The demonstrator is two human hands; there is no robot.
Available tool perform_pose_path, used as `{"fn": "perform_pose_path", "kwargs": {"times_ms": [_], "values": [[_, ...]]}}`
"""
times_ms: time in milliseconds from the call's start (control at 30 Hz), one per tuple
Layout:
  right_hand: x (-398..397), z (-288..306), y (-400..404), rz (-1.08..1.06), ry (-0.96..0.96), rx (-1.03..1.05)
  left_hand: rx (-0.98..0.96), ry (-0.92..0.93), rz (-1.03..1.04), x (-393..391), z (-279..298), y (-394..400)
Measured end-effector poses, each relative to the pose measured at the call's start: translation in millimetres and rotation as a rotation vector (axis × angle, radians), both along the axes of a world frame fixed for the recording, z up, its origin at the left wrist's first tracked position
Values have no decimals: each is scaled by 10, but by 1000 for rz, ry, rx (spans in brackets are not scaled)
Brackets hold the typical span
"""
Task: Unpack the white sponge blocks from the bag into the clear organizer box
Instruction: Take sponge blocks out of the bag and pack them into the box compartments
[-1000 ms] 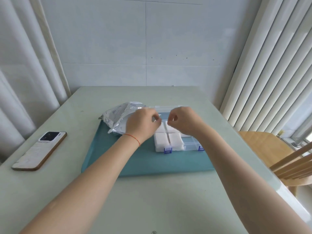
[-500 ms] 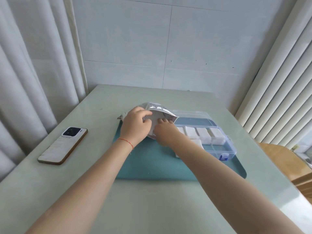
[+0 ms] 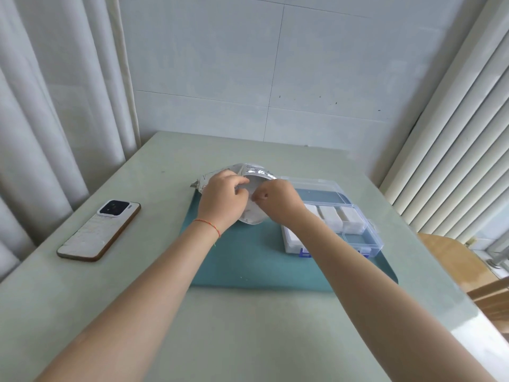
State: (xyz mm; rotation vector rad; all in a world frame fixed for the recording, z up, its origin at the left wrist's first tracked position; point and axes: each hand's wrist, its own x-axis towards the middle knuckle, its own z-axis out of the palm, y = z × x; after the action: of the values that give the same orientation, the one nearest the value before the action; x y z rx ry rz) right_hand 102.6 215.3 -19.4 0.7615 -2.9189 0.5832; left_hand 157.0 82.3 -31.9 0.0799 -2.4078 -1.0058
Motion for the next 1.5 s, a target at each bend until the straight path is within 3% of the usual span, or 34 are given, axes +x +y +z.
{"fn": "perform_pose_path", "kwargs": {"times_ms": [167, 300, 433, 600, 767, 900, 1067, 1200, 1300, 1367, 1433, 1500], "values": [[32, -60, 124, -43, -44, -267, -116, 4, 57, 42, -19, 3], [34, -64, 176, -63, -25, -235, -348, 46, 161, 195, 47, 88], [9, -90, 178, -113, 2, -110, -351, -266, 41, 291, 22, 301], [40, -60, 260, -95, 26, -106, -118, -476, -46, 227, -215, 271], [80, -20, 345, -64, 120, -216, 76, -343, 22, 231, -242, 329], [64, -55, 362, -62, 151, -202, 8, -119, 77, 269, -210, 413], [71, -61, 409, -50, 140, -311, -26, -170, 32, 230, -206, 426], [156, 33, 542, -82, 45, -530, 10, -190, 45, 246, -165, 446], [241, 103, 655, -122, -253, -828, 179, -211, 22, 246, -182, 426], [306, 117, 685, -110, -441, -980, 519, -226, -91, 263, -160, 452], [356, 107, 673, -106, -541, -1006, 875, -243, -195, 284, -116, 516], [386, 93, 631, -100, -574, -958, 990, -221, -170, 298, -109, 546]]}}
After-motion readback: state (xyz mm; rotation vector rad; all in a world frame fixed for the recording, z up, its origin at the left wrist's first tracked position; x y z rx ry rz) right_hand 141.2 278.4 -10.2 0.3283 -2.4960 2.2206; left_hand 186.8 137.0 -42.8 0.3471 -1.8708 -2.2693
